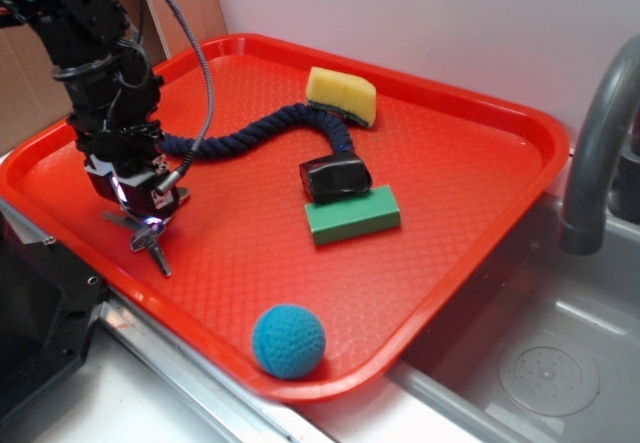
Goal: Grab the silver keys.
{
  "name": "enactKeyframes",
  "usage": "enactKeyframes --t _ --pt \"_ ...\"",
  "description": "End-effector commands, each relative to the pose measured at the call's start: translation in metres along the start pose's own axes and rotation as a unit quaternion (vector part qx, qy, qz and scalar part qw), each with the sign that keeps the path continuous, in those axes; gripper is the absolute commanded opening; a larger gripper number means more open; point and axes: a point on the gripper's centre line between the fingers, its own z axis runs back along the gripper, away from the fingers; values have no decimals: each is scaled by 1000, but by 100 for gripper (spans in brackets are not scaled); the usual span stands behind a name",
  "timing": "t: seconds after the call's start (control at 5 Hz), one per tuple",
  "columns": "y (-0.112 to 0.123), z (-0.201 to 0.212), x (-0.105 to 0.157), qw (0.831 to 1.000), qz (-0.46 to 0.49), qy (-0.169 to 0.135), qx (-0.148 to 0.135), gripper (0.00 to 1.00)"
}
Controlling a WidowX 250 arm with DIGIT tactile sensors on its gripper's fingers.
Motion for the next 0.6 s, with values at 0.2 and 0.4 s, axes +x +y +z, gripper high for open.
enactKeyframes --t 0.2,0.4 --pt "-22 99 24 988 -76 -43 129 0" --pt "-46 148 31 971 -151 -93 161 0"
